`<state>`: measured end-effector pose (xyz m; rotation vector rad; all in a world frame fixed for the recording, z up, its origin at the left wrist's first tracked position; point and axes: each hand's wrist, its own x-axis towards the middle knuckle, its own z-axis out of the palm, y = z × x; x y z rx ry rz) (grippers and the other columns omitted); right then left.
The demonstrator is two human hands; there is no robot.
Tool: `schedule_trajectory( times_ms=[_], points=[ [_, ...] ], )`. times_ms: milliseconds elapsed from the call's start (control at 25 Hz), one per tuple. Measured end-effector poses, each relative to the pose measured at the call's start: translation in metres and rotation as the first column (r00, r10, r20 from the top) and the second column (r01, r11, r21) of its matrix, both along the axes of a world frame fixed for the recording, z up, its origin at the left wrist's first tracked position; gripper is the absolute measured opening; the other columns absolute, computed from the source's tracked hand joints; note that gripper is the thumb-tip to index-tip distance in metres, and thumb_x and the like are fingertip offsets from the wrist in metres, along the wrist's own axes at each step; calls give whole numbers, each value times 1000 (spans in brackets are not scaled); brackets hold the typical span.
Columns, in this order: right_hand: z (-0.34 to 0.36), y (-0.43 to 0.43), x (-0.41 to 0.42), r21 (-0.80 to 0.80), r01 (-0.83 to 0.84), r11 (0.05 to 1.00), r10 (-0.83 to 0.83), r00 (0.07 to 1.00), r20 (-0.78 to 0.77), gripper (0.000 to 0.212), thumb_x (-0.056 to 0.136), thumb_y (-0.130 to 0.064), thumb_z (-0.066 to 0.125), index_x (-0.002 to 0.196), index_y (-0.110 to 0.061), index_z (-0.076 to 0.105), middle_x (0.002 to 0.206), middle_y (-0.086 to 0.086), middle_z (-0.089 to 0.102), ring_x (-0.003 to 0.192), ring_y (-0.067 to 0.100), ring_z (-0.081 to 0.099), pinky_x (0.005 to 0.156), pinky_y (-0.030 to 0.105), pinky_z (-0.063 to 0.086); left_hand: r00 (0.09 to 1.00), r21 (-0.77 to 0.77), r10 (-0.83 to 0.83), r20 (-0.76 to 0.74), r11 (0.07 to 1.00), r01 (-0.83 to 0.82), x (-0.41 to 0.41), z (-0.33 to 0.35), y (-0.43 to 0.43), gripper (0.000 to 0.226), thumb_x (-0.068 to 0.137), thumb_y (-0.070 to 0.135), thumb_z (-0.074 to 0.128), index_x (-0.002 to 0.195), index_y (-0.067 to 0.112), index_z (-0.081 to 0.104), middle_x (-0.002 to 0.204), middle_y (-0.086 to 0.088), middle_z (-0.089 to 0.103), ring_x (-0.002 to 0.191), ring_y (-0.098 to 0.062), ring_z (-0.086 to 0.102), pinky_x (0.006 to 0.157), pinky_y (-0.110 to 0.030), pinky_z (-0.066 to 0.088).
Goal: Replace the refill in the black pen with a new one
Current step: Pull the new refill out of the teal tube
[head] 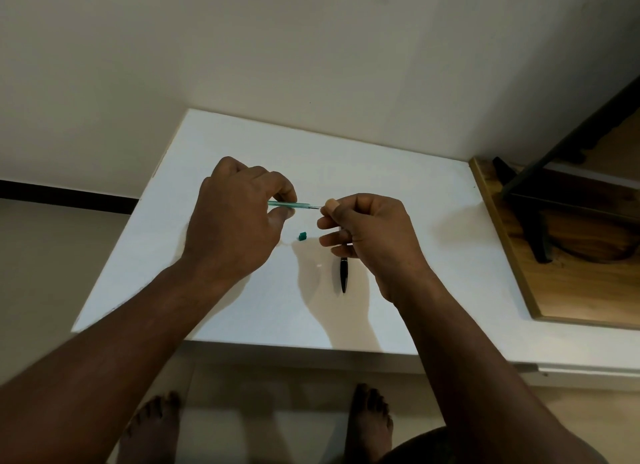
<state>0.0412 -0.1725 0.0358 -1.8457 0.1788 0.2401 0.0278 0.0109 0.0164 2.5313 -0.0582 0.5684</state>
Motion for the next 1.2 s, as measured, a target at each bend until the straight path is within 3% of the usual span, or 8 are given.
schedule_trajectory(
  times_ms=[400,600,760,840,920,1000,1120,1200],
  points=[
    [6,-8,4,97,135,986,-140,989,52,10,97,-25,75,93,-16,77,86,1,82,74,20,81,67,31,62,984,-236,-35,-175,972,-8,1,-4,2,19,84,34,84,99,27,75,87,9,77,79,-14,71,77,-35,59],
    [8,-7,5,127,146,981,-153,987,41,8,97,-21,74,92,-16,77,87,3,82,74,21,80,65,29,59,979,-239,-45,-197,971,-4,1,-5,3,17,84,34,83,97,30,73,84,14,75,77,-11,71,74,-32,58],
    [12,-14,6,345,194,918,-194,980,-35,9,99,-14,66,94,-13,73,93,2,84,82,26,82,62,27,61,973,-324,1,-232,943,-78,6,-6,4,12,87,26,77,99,27,72,86,13,74,81,-10,71,69,-19,49],
    [12,-17,5,493,223,841,-194,975,-109,10,99,-12,60,97,-10,69,101,7,84,88,29,83,63,28,62,955,-442,3,-295,886,-139,8,-5,5,11,88,19,73,98,23,72,85,9,76,79,-12,73,71,-22,54],
    [10,-17,4,526,225,820,-179,974,-138,10,98,-12,58,98,-9,67,103,10,84,86,29,82,62,29,61,932,-687,-87,-353,700,-195,8,-1,4,14,88,11,64,93,20,73,79,3,77,67,-15,74,70,-33,63],
    [9,-15,4,489,206,848,-162,978,-132,8,98,-13,61,96,-11,68,99,9,84,78,26,81,61,28,61,914,-800,-163,-372,555,-227,8,3,1,22,84,5,54,87,18,71,73,-3,71,57,-14,62,61,-32,58],
    [8,-12,3,424,181,887,-147,983,-112,7,97,-15,64,96,-11,70,95,7,85,73,22,80,61,28,62,899,-833,-229,-372,510,-215,7,6,-4,18,78,12,53,82,15,70,65,-2,61,52,-13,44,53,-30,39],
    [8,-12,3,396,171,902,-142,985,-102,8,98,-15,64,97,-12,71,96,7,85,73,21,80,62,28,62,885,-816,-266,-383,546,-189,6,4,-5,16,82,26,64,83,13,73,66,1,62,53,-12,43,53,-30,39]
  ],
)
